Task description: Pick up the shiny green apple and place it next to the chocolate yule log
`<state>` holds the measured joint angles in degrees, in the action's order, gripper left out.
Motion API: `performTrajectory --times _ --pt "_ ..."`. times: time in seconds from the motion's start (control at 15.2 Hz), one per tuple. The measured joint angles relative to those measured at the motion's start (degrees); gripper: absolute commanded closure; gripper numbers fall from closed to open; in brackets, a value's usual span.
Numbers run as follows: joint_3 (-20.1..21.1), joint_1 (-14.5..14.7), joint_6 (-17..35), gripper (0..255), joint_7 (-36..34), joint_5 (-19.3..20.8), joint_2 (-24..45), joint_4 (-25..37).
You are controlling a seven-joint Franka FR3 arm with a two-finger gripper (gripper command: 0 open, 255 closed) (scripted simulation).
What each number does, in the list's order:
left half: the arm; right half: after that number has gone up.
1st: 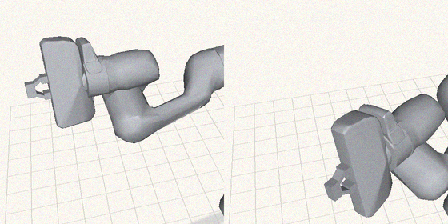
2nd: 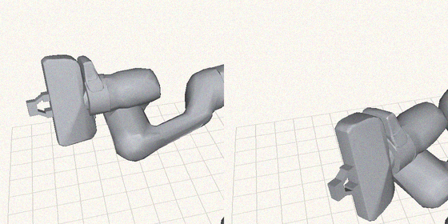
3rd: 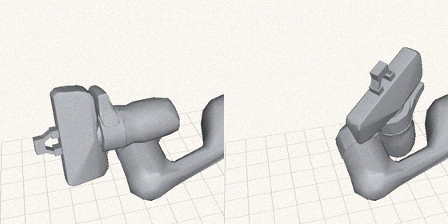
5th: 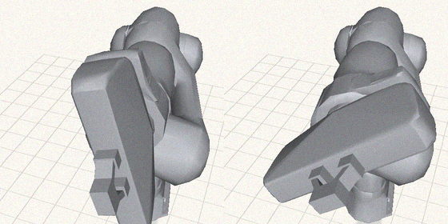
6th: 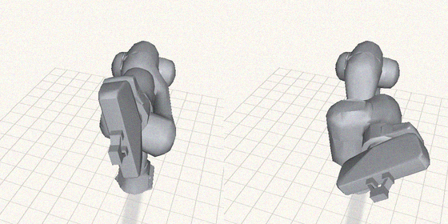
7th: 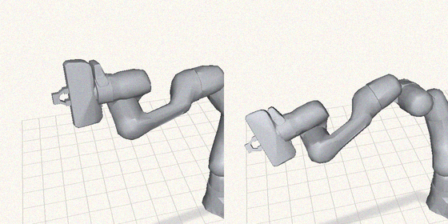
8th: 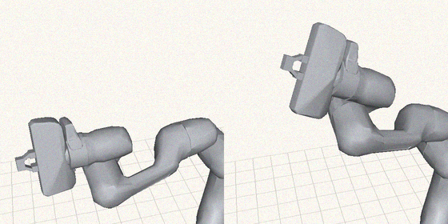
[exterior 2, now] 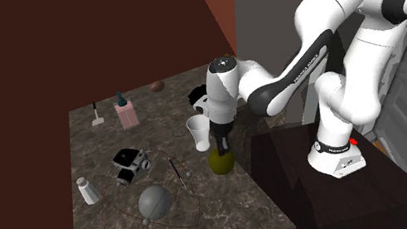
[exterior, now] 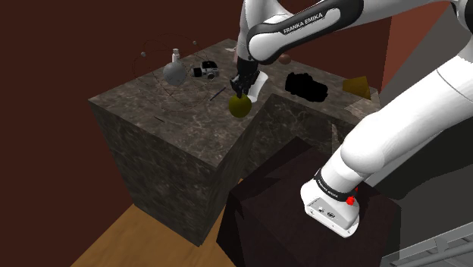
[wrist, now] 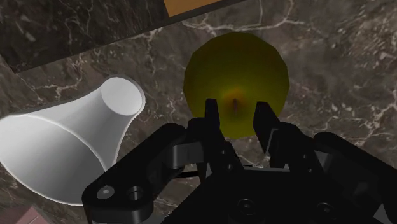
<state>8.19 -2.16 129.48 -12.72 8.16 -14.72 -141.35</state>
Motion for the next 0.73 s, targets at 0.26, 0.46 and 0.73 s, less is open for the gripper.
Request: performTrajectory --times 0.26,0.46,0.73 --pt "0.01 0.0 0.0 255 0.0 0.0 0.0 0.0" --pt "0.01 0.01 0.0 255 0.0 -0.01 -0.01 0.02" --pt "-0.04 0.1 -1.74 255 0.35 -0.31 -0.73 1.04"
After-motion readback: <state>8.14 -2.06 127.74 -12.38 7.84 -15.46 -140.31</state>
